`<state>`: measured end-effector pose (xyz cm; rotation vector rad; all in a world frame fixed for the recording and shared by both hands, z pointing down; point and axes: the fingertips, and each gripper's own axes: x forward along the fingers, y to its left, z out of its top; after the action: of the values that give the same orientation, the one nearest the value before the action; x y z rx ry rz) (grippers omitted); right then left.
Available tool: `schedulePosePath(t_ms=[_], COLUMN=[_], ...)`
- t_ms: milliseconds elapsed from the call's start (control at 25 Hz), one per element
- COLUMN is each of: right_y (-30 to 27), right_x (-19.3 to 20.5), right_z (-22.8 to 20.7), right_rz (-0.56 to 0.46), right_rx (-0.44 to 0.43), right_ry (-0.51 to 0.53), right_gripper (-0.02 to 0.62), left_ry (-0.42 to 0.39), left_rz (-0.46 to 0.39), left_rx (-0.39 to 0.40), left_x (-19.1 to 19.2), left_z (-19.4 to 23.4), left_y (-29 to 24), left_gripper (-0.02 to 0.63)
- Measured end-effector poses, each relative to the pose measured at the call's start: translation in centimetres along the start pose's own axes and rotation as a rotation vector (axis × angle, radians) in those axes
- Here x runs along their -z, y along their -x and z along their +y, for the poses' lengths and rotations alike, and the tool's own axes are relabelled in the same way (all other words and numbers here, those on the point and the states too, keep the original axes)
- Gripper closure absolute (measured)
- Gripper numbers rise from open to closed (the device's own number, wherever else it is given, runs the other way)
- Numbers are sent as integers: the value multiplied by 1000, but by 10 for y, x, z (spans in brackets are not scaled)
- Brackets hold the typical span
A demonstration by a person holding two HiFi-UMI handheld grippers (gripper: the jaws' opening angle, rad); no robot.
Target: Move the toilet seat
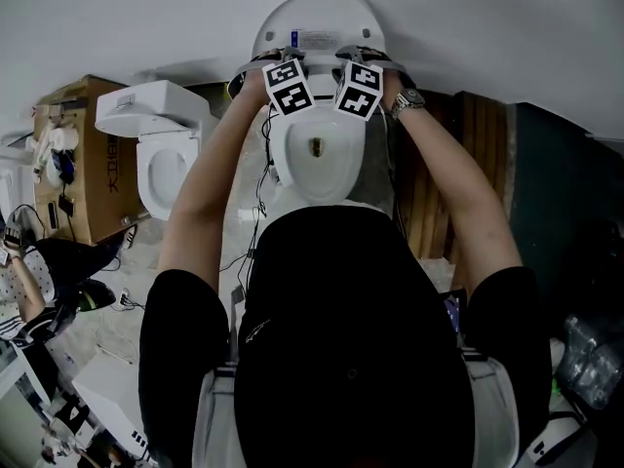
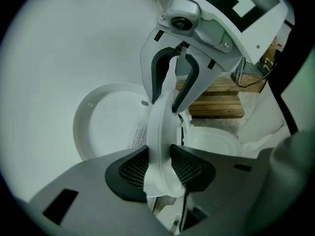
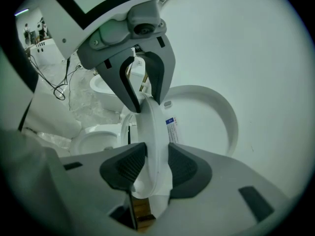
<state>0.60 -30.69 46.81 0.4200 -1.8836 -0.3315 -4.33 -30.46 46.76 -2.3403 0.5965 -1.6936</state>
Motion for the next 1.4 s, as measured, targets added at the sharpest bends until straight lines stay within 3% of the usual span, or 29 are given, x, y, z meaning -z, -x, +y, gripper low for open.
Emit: schedulePosePath(t_ms=[1400], right_y=[-36], right_x=[-4], right_z=[-59], right_rz=[0], right_rx=[-33], right_ry=[-65], right_gripper=[445], left_ry=[51], left_rz=[-31], left_rx=[62], left_x=[5], left_z=[59], left_y=[-33], left_gripper=[459])
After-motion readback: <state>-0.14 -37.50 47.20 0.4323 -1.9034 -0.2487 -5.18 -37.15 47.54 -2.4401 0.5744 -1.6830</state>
